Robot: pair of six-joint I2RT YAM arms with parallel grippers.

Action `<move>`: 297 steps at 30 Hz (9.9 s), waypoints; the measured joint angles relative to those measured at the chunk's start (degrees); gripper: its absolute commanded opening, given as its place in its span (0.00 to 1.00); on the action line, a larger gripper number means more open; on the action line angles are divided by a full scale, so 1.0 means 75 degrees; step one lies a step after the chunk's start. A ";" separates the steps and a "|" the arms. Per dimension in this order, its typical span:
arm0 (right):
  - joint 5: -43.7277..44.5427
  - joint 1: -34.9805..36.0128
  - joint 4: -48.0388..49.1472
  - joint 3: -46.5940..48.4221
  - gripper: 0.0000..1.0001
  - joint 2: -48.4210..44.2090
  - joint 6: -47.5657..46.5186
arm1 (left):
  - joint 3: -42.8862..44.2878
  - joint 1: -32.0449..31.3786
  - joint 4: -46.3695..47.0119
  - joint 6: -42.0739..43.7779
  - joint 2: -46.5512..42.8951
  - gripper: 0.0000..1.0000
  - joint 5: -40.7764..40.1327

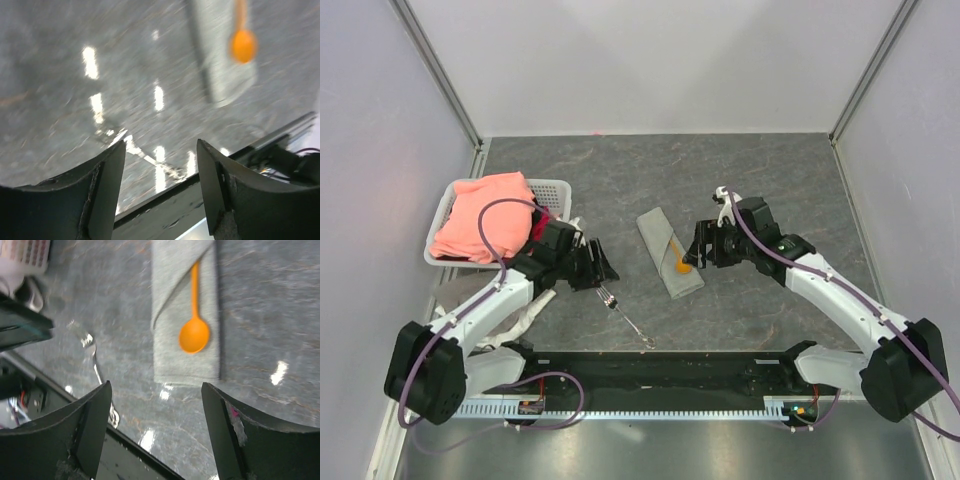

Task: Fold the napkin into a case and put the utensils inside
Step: Pick up the fork from the center of the board, then pass from the left arm to the right, then pass from the right arm to the left, then pass from the left arm to the right, then pass from the right arm to the left, then pass from the left arm to the right, then insert the fork into the folded napkin.

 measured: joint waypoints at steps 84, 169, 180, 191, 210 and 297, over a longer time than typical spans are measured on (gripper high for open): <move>-0.4211 0.2576 0.6062 -0.0947 0.41 0.1402 0.3363 | -0.0950 -0.0184 0.4109 0.0423 -0.1985 0.02 0.4421; -0.4403 0.0962 -0.1929 0.1976 0.19 0.1437 -0.2358 | 0.1008 -0.1853 -0.2495 0.3115 -0.0370 0.02 0.4832; -0.4202 0.1046 -0.1795 0.1702 0.00 0.1145 -0.2057 | 0.1250 -0.1795 -0.2827 0.3290 -0.0396 0.57 0.4310; -0.1932 0.0743 0.0597 -0.0673 0.00 -0.0810 0.1507 | 0.0067 -0.0393 -0.0321 0.0376 -0.3348 0.64 0.1451; -0.0813 0.0813 0.4427 -0.2055 0.00 -0.1664 0.5222 | -0.1912 -0.0393 0.6140 -0.3334 -0.2060 0.35 0.0592; -0.1871 -0.1113 0.1096 -0.2859 0.00 0.0067 0.3255 | 0.4567 0.0297 0.3448 -0.1215 0.7102 0.07 0.1230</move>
